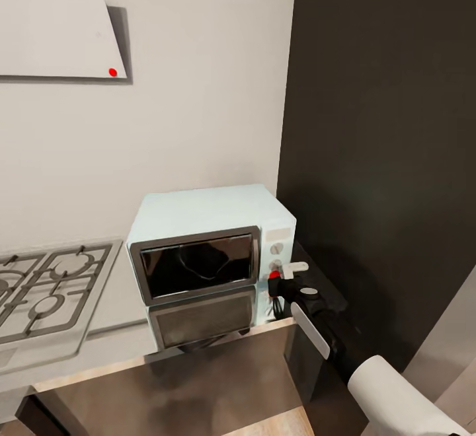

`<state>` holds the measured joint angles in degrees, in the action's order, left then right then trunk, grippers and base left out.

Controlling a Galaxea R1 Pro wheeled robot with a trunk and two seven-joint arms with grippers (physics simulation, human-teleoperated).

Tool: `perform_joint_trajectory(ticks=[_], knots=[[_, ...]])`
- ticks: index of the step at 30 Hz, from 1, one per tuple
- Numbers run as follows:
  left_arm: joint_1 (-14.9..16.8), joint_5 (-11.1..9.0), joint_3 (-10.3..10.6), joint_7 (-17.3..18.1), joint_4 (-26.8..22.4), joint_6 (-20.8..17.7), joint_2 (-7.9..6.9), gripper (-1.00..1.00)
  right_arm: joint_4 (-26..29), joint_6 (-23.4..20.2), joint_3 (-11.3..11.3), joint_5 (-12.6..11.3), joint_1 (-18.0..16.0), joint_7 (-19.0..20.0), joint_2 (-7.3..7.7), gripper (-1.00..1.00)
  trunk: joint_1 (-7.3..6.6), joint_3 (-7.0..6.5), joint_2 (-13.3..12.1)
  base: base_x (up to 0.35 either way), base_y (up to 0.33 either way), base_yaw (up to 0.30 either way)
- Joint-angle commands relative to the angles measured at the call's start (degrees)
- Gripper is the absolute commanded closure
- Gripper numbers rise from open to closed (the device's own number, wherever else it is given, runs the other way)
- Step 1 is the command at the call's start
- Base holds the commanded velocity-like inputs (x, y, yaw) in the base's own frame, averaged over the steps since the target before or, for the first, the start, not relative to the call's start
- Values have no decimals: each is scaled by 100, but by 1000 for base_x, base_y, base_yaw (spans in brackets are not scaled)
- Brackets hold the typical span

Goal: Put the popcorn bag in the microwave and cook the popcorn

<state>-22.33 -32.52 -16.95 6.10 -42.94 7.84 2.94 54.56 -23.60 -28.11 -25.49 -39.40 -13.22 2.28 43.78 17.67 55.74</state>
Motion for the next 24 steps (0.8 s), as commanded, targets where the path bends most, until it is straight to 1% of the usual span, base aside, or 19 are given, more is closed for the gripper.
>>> perform_joint_trajectory(ticks=[1,6,11,24], knots=[[0,-61,-19,49,-4,-9,5,-100,10,-13,-28,-60,-6,-58,9,100,2,7,6,0,0,0],[-1,-57,-19,49,-4,-10,5,-100,10,-13,-28,-61,-6,-58,6,100,2,7,6,5,0,0],[-8,-21,-5,43,-4,14,4,-100,17,-13,-28,-60,-6,-58,9,100,2,7,6,130,0,0],[-6,-24,-10,6,-4,16,5,-100,27,-13,-28,-58,-6,-58,10,100,2,7,6,5,0,0]])
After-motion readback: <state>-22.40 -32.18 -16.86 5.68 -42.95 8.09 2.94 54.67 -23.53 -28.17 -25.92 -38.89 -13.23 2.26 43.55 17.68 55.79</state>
